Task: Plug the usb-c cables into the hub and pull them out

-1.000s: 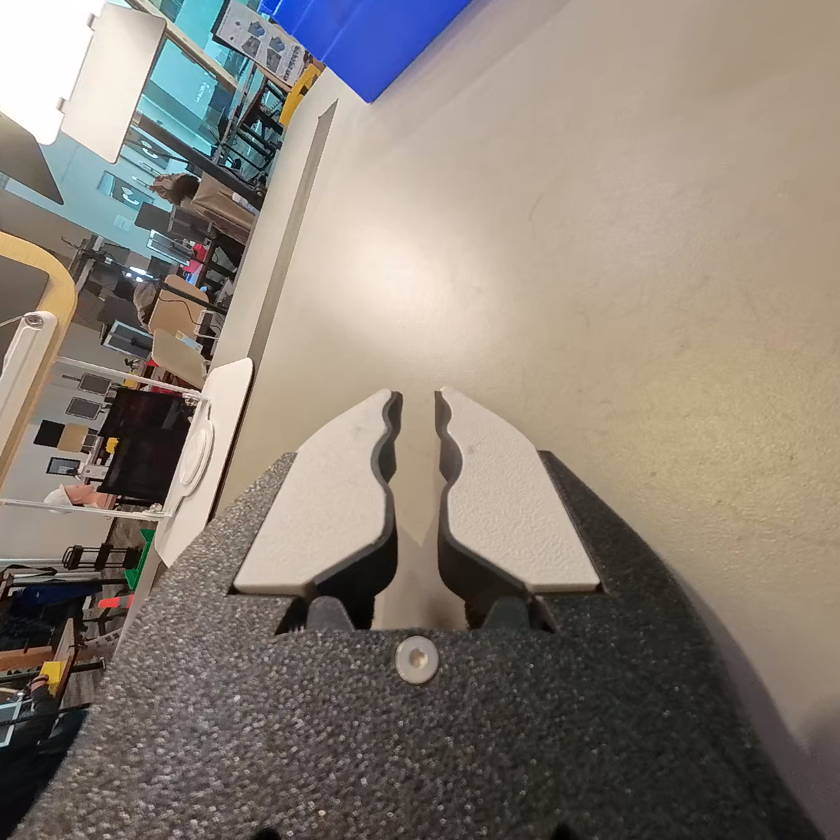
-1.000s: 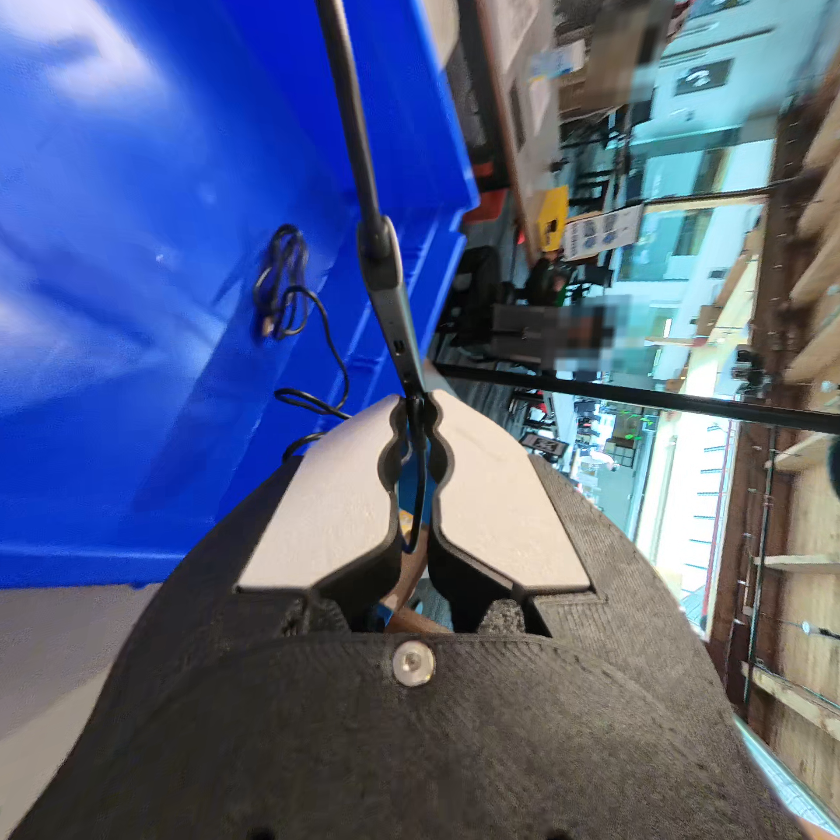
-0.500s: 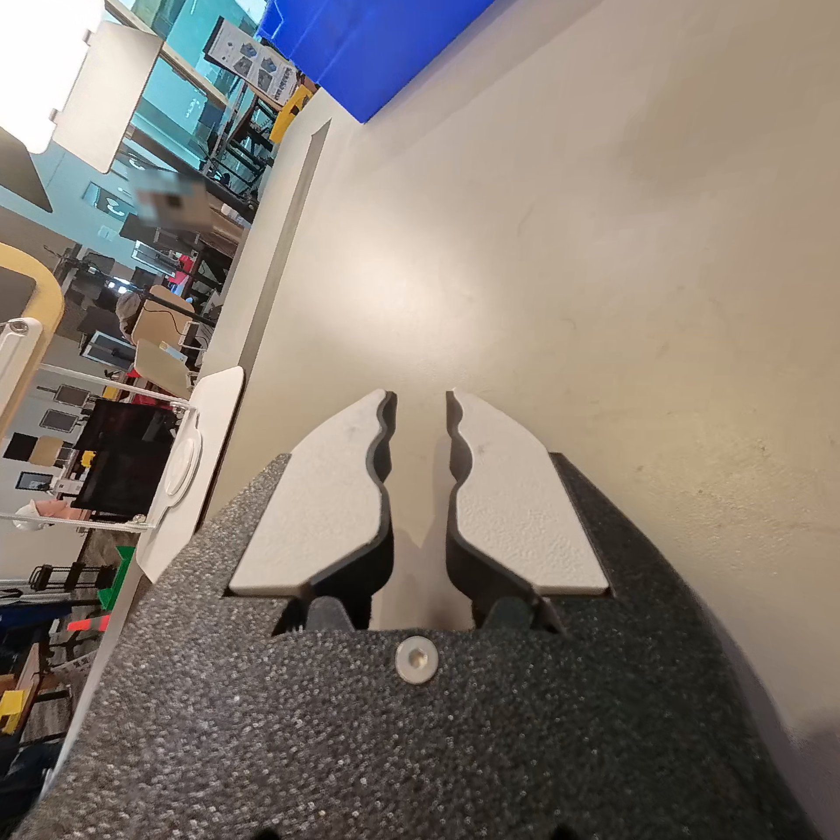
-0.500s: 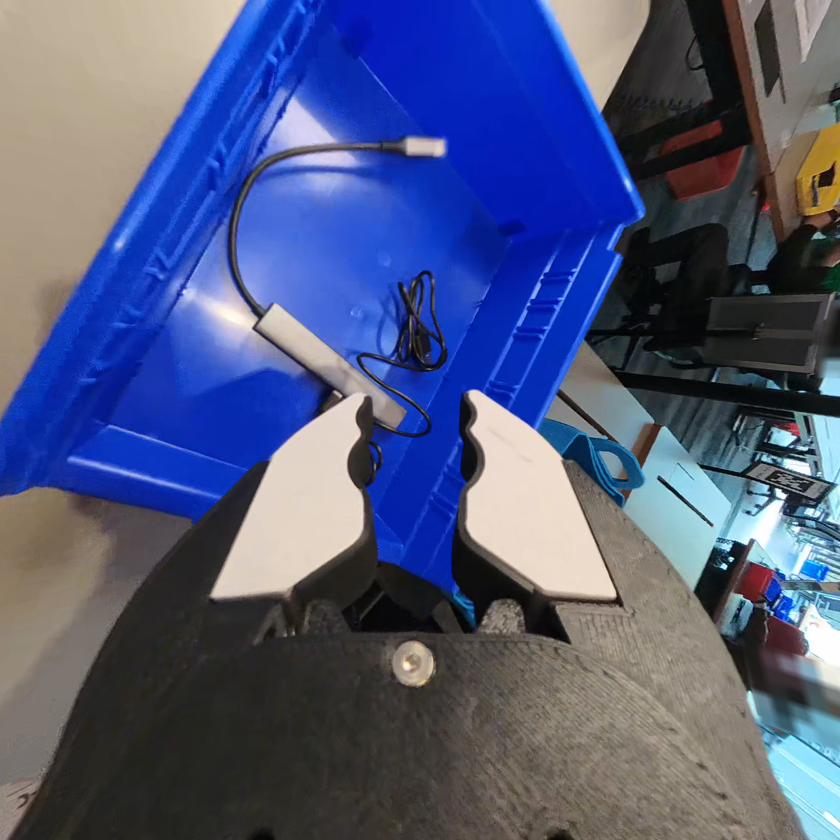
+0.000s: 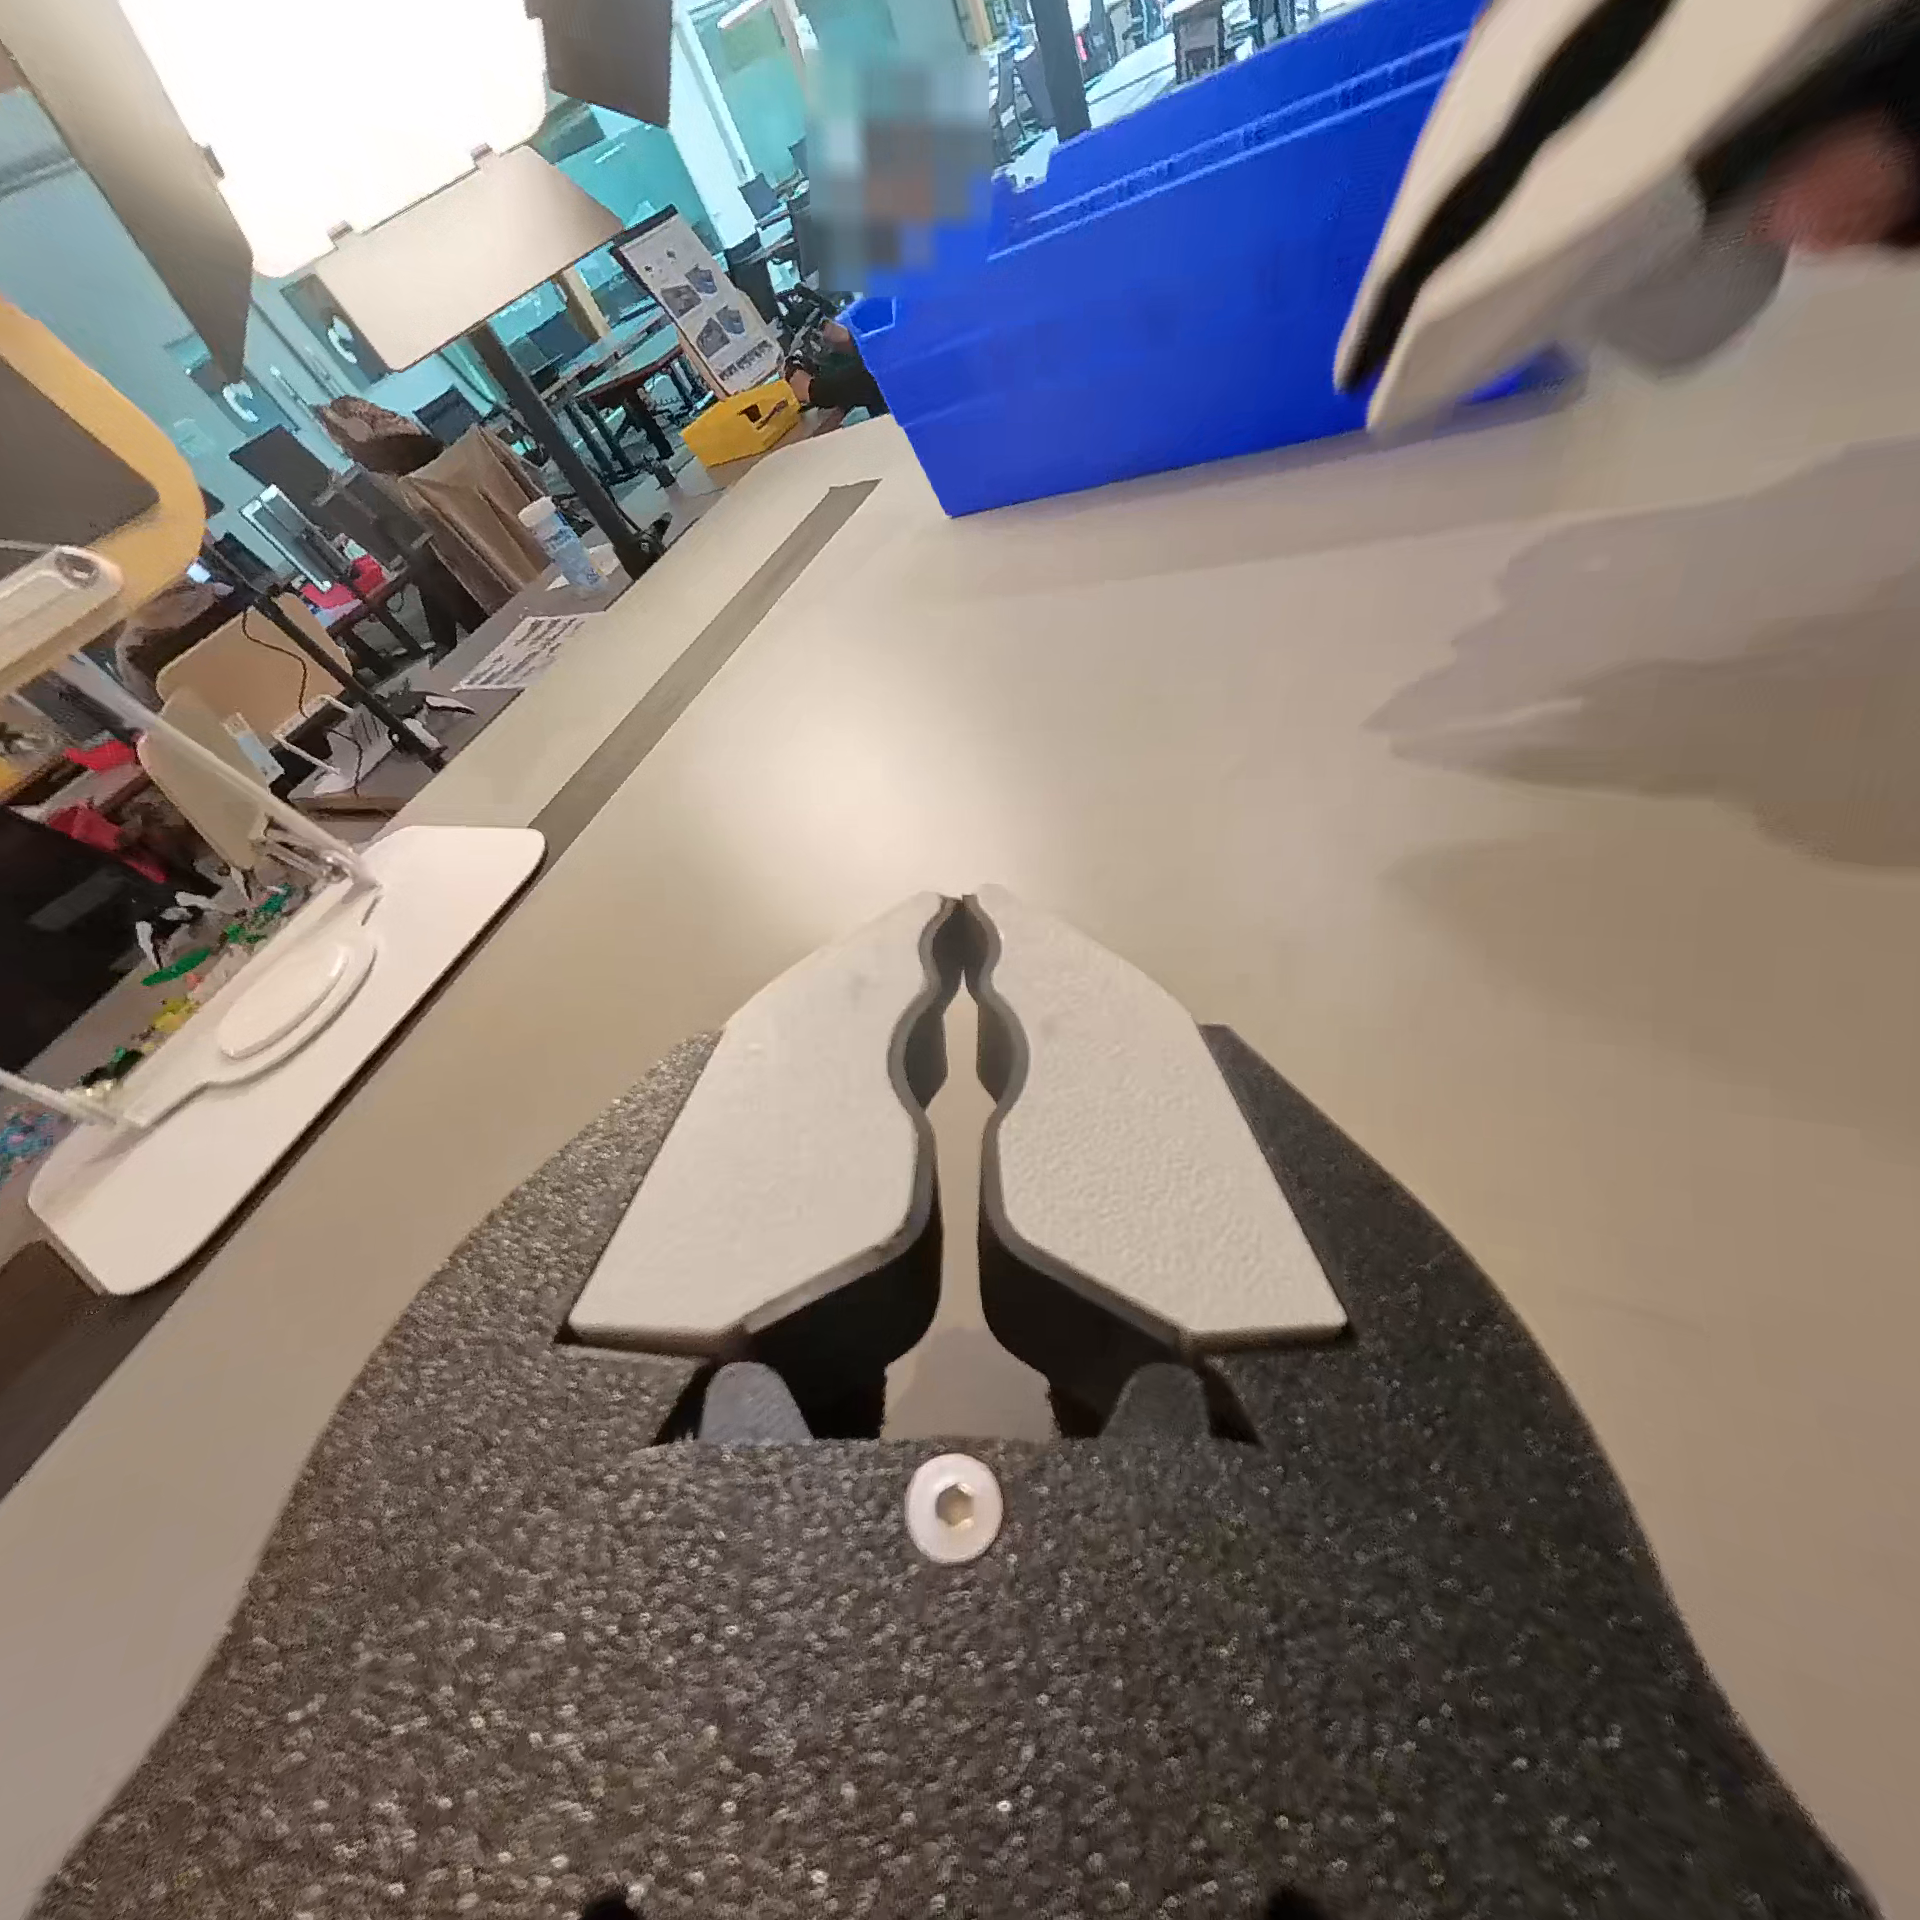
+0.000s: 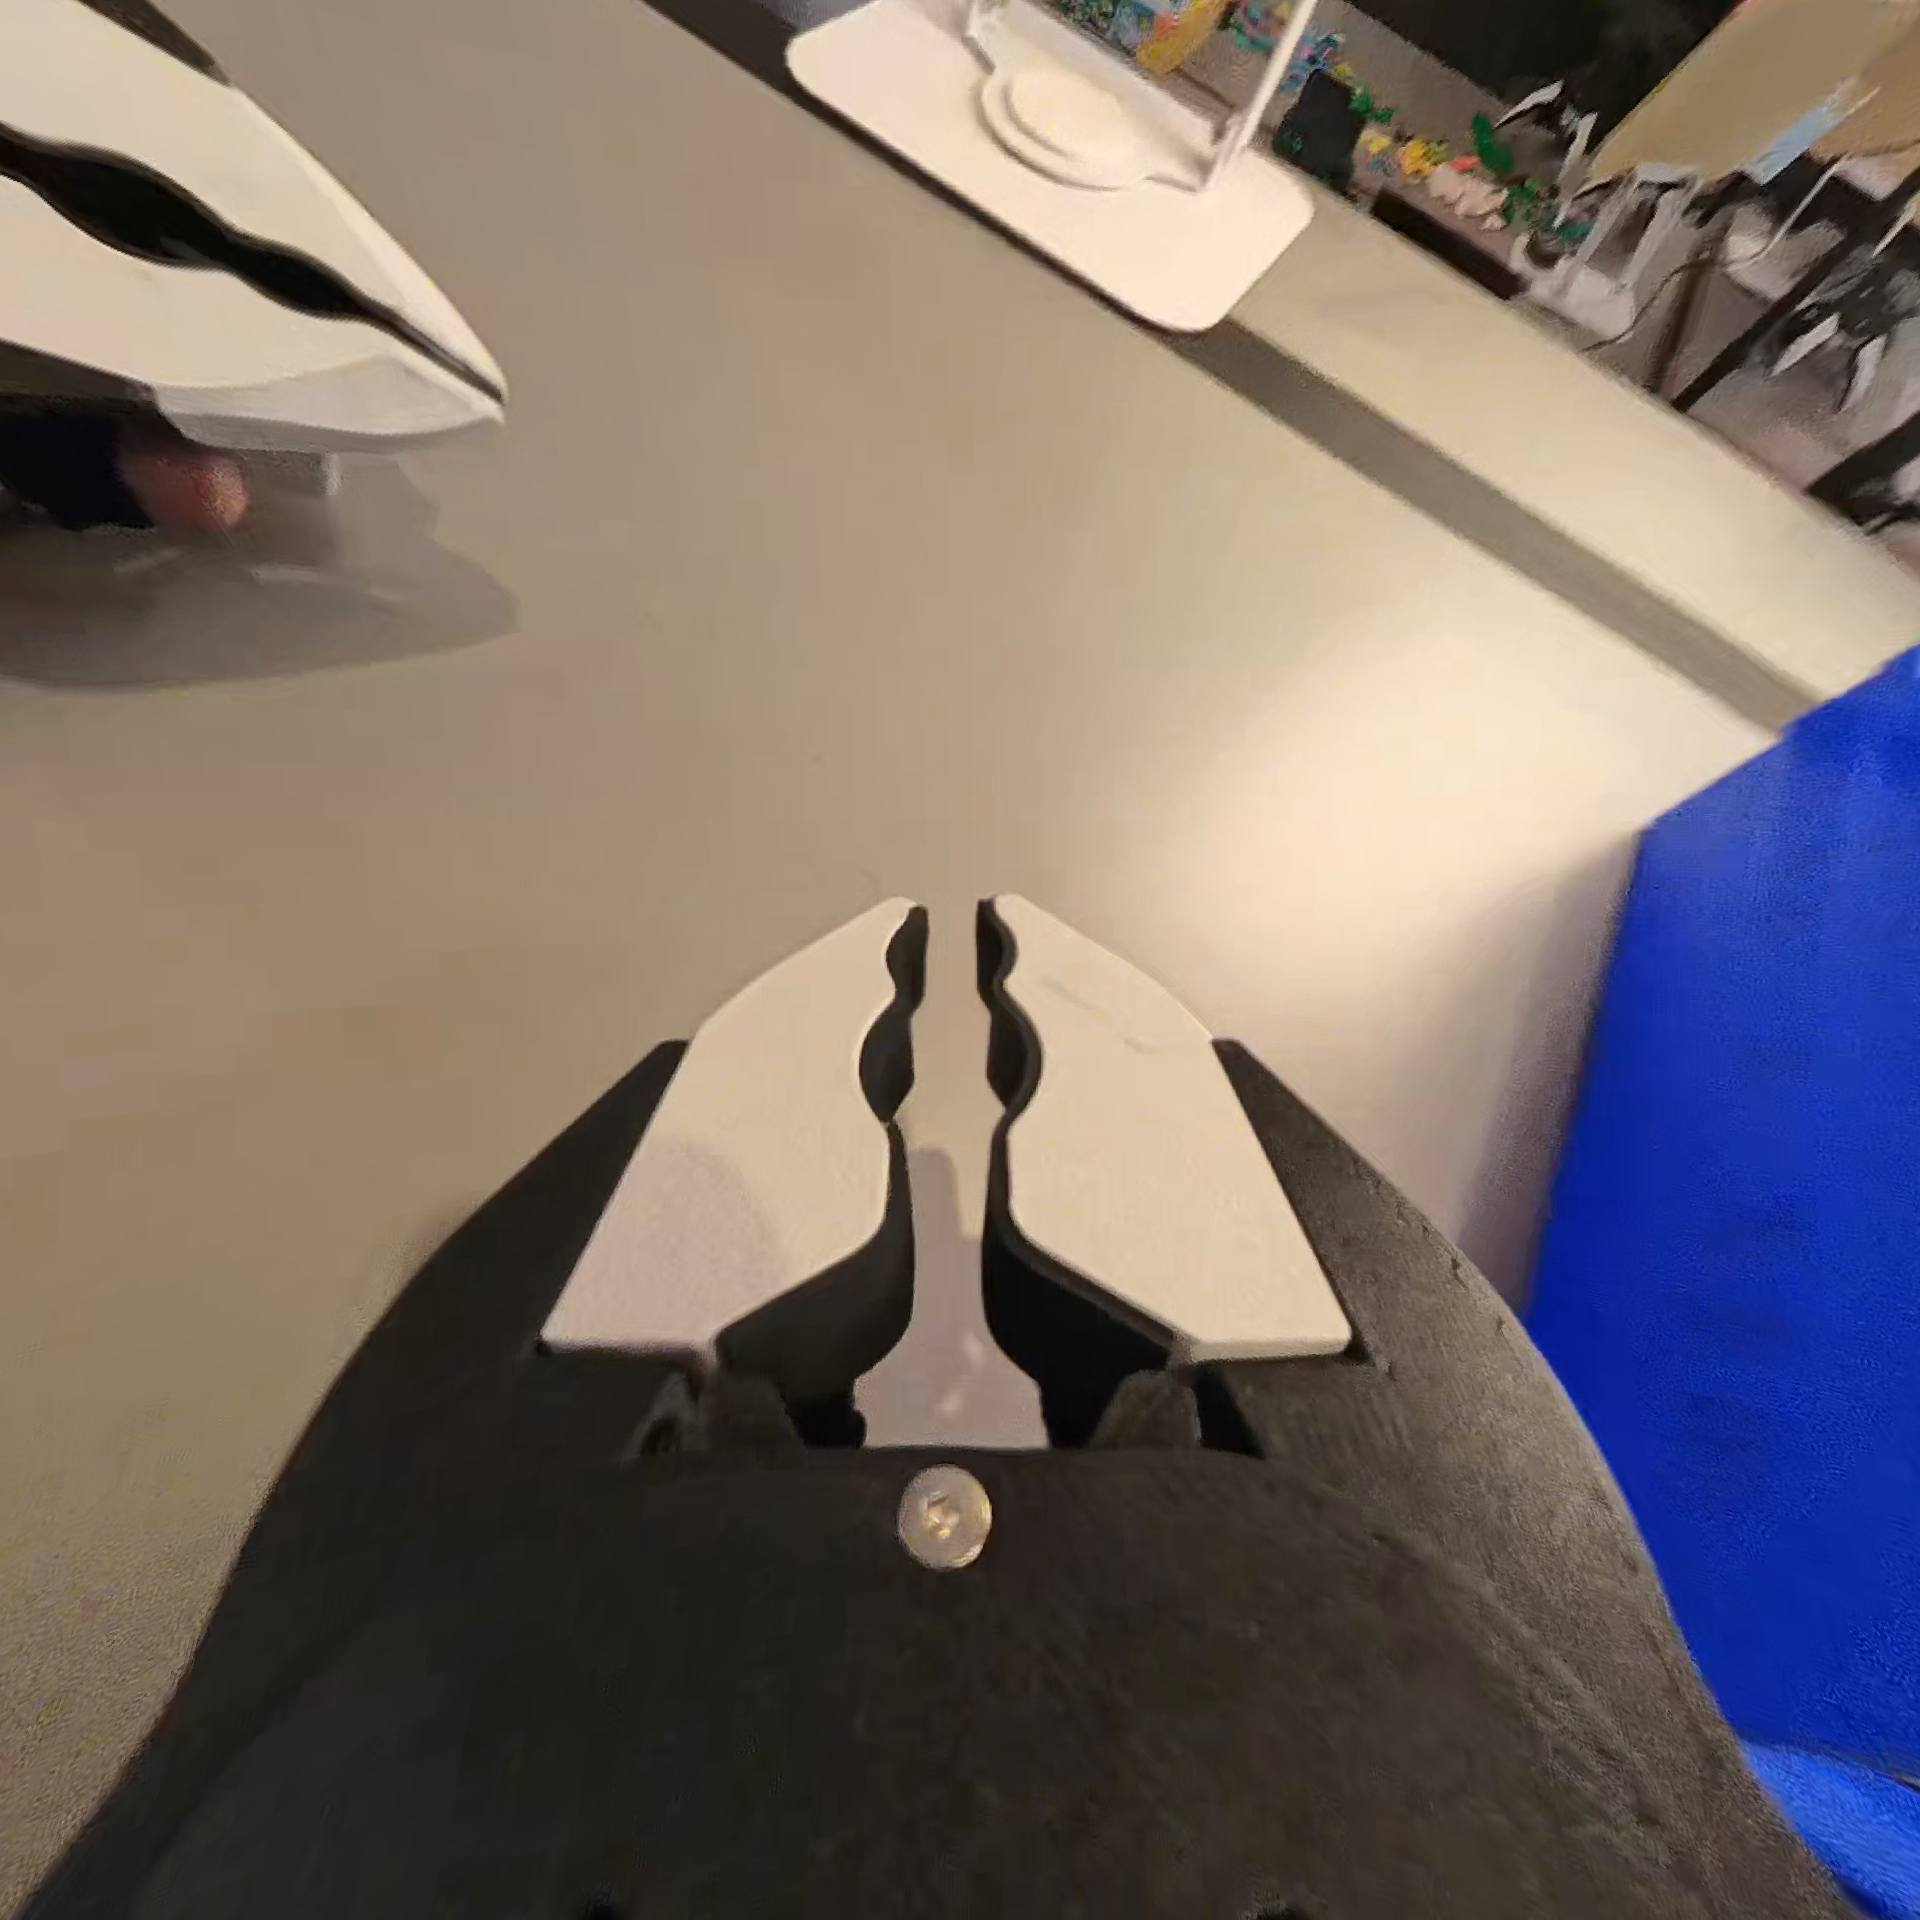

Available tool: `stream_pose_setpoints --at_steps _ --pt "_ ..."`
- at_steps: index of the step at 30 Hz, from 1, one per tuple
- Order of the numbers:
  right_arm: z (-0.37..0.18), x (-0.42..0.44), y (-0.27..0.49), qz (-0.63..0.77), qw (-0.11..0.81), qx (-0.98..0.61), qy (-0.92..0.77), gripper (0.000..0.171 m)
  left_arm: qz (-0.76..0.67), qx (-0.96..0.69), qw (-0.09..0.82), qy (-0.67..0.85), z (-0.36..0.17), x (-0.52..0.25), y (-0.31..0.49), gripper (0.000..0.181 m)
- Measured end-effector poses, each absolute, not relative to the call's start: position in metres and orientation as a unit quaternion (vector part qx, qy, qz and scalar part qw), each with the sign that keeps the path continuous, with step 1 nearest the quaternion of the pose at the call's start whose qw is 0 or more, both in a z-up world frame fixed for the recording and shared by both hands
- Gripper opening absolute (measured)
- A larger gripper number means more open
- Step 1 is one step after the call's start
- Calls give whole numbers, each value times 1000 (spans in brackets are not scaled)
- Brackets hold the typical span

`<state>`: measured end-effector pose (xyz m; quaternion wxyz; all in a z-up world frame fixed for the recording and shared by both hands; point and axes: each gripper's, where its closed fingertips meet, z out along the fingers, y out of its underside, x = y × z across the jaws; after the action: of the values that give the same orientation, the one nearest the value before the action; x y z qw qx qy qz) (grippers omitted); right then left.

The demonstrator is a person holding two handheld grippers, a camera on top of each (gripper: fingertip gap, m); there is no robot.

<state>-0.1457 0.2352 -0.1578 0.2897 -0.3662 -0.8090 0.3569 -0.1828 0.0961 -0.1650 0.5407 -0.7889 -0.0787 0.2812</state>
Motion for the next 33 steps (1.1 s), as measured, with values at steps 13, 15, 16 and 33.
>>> stream_pose_setpoints --at_steps 13,15,16,33 --pt "-231 -144 212 287 272 -393 -830 0 266 -735 563 -269 -138 -81 -36 23" --pt "-232 -144 212 292 262 -398 -829 0 301 -708 562 -304 -105 -70 -85 29" --pt "-232 -144 212 293 259 -400 -829 0 326 -695 553 -323 -87 -67 -116 30" --pt "-231 -144 212 291 267 -395 -830 0 246 -951 -22 -188 -184 -118 -463 44"
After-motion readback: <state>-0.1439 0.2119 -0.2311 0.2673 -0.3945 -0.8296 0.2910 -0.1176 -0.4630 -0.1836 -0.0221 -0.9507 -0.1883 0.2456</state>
